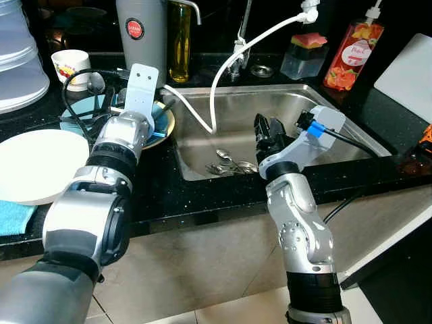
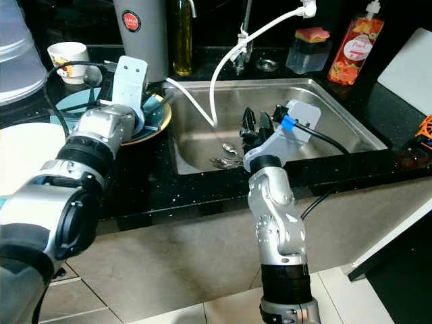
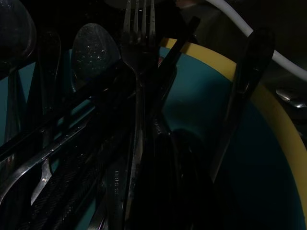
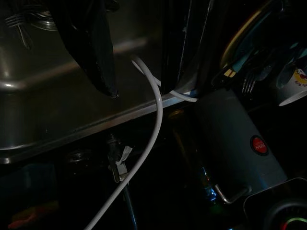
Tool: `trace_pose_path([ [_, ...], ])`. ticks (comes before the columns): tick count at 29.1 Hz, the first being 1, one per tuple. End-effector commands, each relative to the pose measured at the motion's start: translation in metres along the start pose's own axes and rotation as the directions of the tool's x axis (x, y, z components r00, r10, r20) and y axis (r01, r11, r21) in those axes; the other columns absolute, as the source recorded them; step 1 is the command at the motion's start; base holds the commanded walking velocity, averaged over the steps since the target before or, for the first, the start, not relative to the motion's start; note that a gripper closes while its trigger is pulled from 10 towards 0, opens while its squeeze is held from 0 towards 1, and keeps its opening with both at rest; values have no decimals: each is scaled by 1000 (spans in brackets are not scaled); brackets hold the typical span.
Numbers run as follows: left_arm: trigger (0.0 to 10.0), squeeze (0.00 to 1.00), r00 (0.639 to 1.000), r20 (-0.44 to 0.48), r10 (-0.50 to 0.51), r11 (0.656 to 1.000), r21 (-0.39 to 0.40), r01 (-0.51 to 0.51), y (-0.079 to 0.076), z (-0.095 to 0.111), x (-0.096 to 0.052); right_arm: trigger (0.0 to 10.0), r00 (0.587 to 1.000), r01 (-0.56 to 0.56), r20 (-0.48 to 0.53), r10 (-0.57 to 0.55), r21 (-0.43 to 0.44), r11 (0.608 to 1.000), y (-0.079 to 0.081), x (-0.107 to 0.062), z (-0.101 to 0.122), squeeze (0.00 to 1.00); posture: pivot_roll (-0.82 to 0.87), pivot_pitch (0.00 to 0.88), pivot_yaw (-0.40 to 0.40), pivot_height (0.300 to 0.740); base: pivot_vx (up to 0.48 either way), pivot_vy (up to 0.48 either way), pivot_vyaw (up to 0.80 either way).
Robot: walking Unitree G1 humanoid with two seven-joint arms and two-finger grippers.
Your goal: Kitchen organization
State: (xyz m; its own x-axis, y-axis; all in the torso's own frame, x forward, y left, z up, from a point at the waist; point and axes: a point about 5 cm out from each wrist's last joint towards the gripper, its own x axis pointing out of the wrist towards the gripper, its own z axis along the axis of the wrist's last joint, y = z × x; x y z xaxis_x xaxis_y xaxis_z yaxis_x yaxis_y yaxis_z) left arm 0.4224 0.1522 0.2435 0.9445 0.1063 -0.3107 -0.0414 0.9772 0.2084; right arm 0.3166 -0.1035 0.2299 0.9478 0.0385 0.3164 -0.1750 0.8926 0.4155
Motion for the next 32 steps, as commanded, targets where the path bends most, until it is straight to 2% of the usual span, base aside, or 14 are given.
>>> trace_pose_path([
  [1,4431,0,996,-88,-10,1000,8,11,1,-19,4,10000,1000,-10,14,9,22,1000,6,4,2,0,215,0,-59,740,0,0,0],
  [2,4431,0,995,-94,-15,1000,8,15,0,-21,4,10000,1000,-10,14,10,22,1000,6,4,2,0,215,0,-59,740,0,0,0],
  [3,2078,0,995,-100,-21,1000,4,22,0,-22,4,10000,1000,-11,14,10,22,1000,6,4,2,0,215,0,-59,740,0,0,0],
  [5,2078,0,994,-103,-25,1000,1,25,-1,-23,4,10000,1000,-11,14,11,22,1000,6,4,2,0,215,0,-59,740,0,0,0],
  [6,0,0,994,-103,-26,1000,-1,26,-1,-23,4,10000,1000,-12,14,11,22,1000,6,4,2,0,214,0,-60,740,0,0,0],
  [8,0,0,994,-104,-26,1000,-3,26,-1,-23,4,10000,1000,-12,15,12,22,1000,6,4,2,0,214,0,-60,740,0,0,0],
  [10,0,0,999,-50,-13,1000,-15,12,-2,-13,4,10000,1000,-12,13,12,21,1000,6,4,2,0,213,0,-64,740,0,0,0],
  [14,0,0,1000,-6,-3,1000,-18,3,-3,-3,2,10000,1000,-12,11,12,21,1000,6,3,2,0,214,0,-65,740,0,0,0],
  [18,0,0,1000,19,0,1000,6,0,-3,2,1,10000,1000,-13,9,12,22,1000,6,3,2,0,212,0,-67,740,0,0,0],
  [19,0,0,998,67,-10,999,31,8,-5,11,0,10000,1000,-12,9,12,22,1000,6,3,2,0,210,0,-69,740,0,0,0],
  [22,0,0,997,77,-14,999,36,11,-6,13,-1,10000,1000,-12,9,12,22,1000,6,3,2,0,211,0,-69,740,0,0,0],
  [23,10000,0,996,86,-17,998,54,12,-7,15,-1,10000,1000,-12,9,12,21,1000,6,3,2,0,212,0,-70,740,0,0,0],
  [29,10000,0,996,85,-21,998,67,16,-9,14,-1,10000,1000,-12,5,12,21,1000,6,3,1,0,212,0,-70,740,0,0,0],
  [32,10000,0,998,52,-32,997,65,29,-11,8,0,10000,1000,-11,4,11,21,1000,6,3,1,0,208,0,-72,740,0,0,0],
])
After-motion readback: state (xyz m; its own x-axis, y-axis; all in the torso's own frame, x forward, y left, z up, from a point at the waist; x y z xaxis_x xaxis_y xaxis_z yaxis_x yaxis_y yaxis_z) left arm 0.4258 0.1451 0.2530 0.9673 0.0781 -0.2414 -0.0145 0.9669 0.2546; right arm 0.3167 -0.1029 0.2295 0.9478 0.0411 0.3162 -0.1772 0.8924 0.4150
